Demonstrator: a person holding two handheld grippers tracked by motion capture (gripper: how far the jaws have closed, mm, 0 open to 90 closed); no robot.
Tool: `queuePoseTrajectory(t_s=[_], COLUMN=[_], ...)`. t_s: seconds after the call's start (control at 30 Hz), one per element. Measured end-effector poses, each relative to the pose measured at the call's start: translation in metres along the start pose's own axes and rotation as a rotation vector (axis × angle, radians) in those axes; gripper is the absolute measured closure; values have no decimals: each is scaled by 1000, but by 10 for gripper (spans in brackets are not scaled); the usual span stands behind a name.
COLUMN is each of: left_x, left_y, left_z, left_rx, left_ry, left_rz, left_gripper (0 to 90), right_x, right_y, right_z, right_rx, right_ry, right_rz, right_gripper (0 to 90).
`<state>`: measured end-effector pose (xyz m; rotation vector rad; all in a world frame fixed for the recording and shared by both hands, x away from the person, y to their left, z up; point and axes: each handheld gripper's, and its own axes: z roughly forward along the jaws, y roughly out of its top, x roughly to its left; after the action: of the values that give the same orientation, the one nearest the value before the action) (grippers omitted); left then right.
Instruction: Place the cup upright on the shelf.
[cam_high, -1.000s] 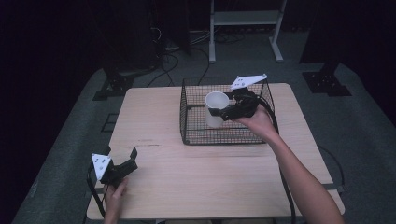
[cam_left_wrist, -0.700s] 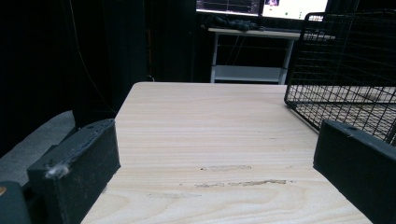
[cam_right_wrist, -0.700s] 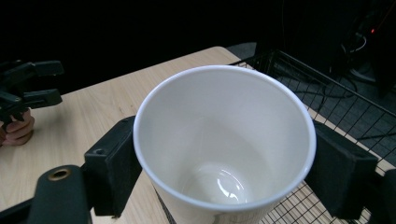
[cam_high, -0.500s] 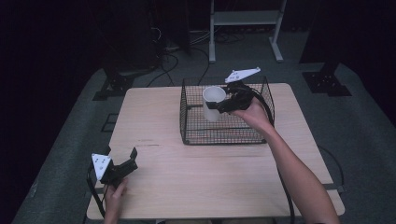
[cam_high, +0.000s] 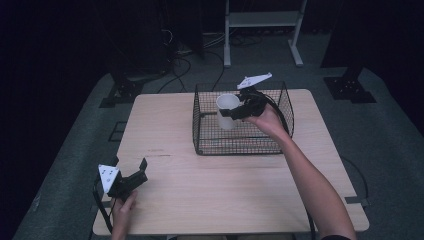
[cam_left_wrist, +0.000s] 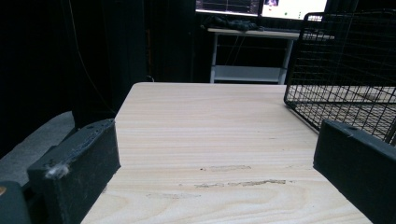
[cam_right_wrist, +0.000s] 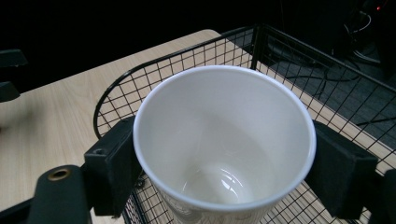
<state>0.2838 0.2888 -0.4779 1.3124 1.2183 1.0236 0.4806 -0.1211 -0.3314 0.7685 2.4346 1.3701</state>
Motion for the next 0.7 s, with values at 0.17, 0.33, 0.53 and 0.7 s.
queuePoseTrajectory(t_s=[0.17, 0.33, 0.53, 0.7], left_x=[0, 0, 0, 0], left_y=[0, 0, 0, 0], left_z=[0, 0, 0, 0], left_rx=[-2, -2, -2, -2], left_ry=[0, -3, -3, -3], left_rz=[0, 4, 3, 2], left_gripper=[0, 0, 0, 0], right_x=[-5, -8, -12, -16], right_y=[-3, -6, -8, -12], right_z=[6, 12, 20, 27], right_rx=[10, 14, 16, 35], right_ry=[-4, 11, 11, 13], right_rz=[15, 28, 40, 45], right_gripper=[189, 189, 189, 189])
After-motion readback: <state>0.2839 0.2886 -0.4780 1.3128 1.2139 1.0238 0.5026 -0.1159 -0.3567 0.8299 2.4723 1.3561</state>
